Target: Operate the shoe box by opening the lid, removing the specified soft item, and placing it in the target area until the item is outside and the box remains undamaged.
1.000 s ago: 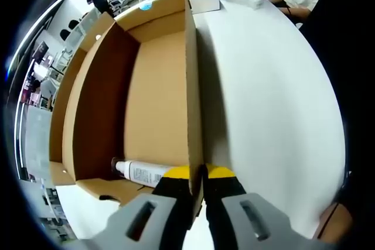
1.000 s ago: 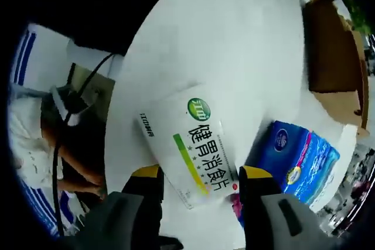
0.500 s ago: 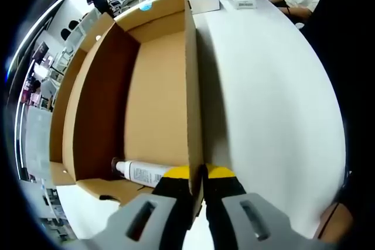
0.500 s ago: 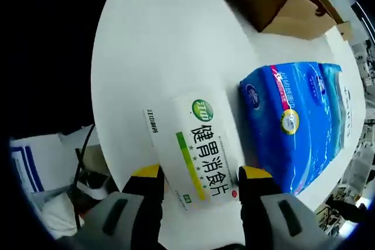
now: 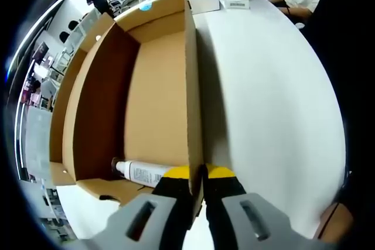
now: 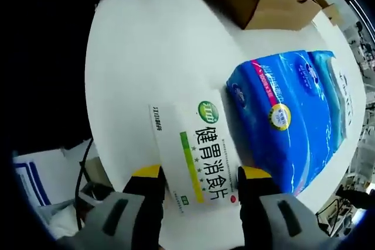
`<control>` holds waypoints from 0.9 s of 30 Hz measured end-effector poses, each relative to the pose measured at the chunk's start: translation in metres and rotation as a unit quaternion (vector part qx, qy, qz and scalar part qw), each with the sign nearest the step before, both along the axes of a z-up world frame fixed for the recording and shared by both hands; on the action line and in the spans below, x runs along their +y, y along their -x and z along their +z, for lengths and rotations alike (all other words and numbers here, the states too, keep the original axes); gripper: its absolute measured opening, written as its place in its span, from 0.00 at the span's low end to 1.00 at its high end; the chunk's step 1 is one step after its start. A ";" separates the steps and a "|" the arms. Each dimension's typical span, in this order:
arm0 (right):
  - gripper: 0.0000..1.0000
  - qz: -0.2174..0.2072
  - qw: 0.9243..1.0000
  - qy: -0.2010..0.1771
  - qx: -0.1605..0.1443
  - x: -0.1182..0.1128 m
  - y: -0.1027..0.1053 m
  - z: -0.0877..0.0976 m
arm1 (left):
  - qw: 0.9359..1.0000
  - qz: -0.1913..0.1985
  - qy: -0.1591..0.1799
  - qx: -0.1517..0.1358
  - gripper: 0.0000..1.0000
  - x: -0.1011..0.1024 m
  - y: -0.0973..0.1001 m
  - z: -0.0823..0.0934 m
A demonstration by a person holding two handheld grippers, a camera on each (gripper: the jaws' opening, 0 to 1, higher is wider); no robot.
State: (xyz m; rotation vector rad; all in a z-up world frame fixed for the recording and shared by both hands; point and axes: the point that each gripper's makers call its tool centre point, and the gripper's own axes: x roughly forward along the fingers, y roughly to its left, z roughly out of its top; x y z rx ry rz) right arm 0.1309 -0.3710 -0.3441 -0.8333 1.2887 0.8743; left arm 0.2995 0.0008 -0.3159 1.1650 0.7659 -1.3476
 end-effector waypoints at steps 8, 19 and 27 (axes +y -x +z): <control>0.48 0.060 0.998 0.022 -0.009 -0.003 -0.004 0.002 | 1.000 0.000 0.000 0.000 0.05 0.000 0.000 0.000; 0.47 0.119 0.992 0.031 -0.009 -0.006 -0.006 0.002 | 1.000 0.000 0.000 0.000 0.05 0.000 0.000 0.000; 0.48 0.133 0.991 0.032 -0.006 -0.006 -0.007 0.001 | 1.000 0.000 0.000 0.000 0.05 0.000 0.000 0.000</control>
